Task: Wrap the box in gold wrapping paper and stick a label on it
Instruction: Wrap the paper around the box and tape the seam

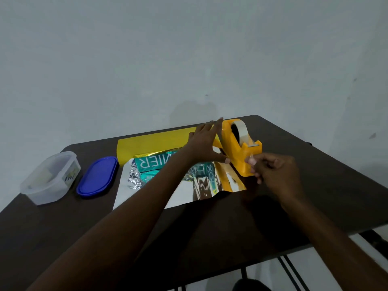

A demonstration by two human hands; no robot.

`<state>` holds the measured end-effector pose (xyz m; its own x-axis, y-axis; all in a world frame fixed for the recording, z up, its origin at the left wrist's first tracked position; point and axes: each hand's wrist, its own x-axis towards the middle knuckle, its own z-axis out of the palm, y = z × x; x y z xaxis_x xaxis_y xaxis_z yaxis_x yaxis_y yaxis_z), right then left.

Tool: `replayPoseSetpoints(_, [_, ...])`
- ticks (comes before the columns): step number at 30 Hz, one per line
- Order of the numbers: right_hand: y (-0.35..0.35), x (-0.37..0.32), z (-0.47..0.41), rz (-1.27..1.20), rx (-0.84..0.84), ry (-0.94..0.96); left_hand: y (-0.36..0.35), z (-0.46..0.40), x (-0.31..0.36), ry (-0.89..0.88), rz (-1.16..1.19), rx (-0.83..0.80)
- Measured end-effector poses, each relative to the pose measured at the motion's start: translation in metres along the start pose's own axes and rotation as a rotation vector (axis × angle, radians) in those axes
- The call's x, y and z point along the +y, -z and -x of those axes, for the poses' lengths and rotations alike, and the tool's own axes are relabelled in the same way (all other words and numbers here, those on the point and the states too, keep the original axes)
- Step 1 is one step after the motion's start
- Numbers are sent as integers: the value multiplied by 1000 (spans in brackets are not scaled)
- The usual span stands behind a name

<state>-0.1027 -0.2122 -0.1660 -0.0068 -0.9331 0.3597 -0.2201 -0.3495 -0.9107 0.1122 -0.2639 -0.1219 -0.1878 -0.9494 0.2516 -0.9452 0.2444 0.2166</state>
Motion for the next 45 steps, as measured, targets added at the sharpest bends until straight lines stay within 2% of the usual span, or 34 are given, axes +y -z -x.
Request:
replayPoseSetpoints(3, [0,-16,-10,37,-117,125,14,13,-27,15,13,103])
replayPoseSetpoints(5, [-4,-28,-21,88,-195,210,22,22,-47,36,52,259])
replayPoseSetpoints(8, [-25,-46,-43,204,-303,334,33,37,-69,175,94,417])
replayPoseSetpoints(13, [-81,-69,-71,481,-430,572,32,55,-84,215,100,336])
replayPoseSetpoints(19, [-129,-66,-96,666,-517,709,21,61,-89,199,83,410])
replayPoseSetpoints(26, [-142,-52,-106,669,-579,764,16,61,-92,199,81,445])
replayPoseSetpoints(30, [-140,-47,-107,642,-539,766,13,60,-95,191,89,451])
replayPoseSetpoints(45, [-150,-55,-101,655,-404,411,13,63,-97,143,27,442])
